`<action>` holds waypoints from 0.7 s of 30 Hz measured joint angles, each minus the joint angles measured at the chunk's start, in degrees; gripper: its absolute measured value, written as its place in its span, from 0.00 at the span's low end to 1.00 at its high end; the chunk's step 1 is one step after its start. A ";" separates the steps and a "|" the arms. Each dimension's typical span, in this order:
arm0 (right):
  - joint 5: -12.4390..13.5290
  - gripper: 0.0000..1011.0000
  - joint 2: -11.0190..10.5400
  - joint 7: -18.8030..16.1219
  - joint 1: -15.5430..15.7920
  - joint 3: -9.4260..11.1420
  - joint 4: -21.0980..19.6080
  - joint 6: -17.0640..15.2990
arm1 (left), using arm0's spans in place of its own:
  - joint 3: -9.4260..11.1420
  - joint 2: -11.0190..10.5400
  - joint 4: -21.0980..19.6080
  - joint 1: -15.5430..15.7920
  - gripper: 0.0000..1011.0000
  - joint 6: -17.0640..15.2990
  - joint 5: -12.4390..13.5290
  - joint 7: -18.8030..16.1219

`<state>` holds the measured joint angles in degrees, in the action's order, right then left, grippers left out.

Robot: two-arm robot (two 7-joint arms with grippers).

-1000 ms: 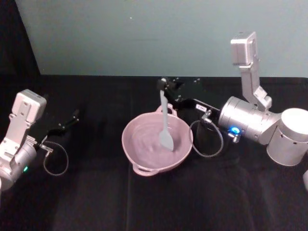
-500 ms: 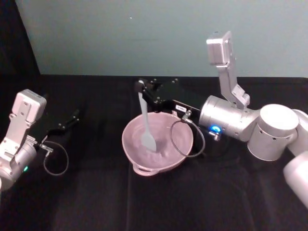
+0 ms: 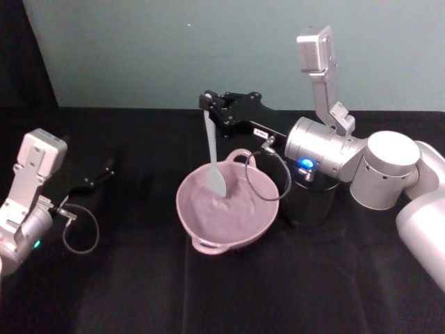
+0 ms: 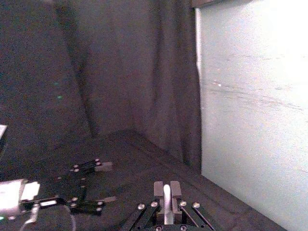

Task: Use the one hand to pick up the spoon and stir the clear water in the bowl.

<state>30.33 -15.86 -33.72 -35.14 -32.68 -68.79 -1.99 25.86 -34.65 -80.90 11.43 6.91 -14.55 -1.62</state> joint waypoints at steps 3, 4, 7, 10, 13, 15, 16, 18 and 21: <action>0.01 0.09 -0.08 0.32 -0.20 0.93 0.89 0.41 | 0.00 0.00 0.00 0.00 1.00 0.00 0.00 0.00; 0.01 0.09 -0.20 0.41 -0.13 1.12 0.86 0.43 | 0.00 0.00 0.00 0.00 1.00 0.00 0.00 0.00; 0.01 0.09 -0.97 0.87 0.58 1.82 -0.16 0.43 | 0.00 0.00 0.00 0.00 1.00 0.00 0.00 0.00; 0.01 0.09 -2.06 1.43 1.70 2.51 -1.90 0.18 | 0.00 0.00 0.00 0.00 1.00 0.00 0.00 0.00; 0.01 0.09 -3.13 1.99 2.97 3.08 -3.82 -0.23 | 0.00 0.00 0.00 0.00 1.00 0.00 0.00 0.00; 0.02 0.09 -3.69 2.20 3.68 3.34 -4.90 -0.46 | 0.00 0.00 0.00 0.00 1.00 0.00 0.00 0.00; 0.05 0.09 -4.24 2.50 4.43 3.59 -6.01 -0.66 | 0.00 0.00 0.00 0.00 1.00 0.00 0.00 0.00; 0.10 0.09 -4.76 2.68 5.15 3.85 -7.19 -0.89 | 0.00 0.00 0.00 0.00 1.00 0.00 0.00 0.00; 0.36 0.09 -5.84 3.09 6.83 4.25 -9.79 -1.44 | 0.00 0.00 0.00 0.00 1.00 0.00 0.00 0.00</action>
<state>30.69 -21.71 -30.63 -28.31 -28.43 -78.58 -3.43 25.86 -34.64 -80.90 11.43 6.91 -14.55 -1.62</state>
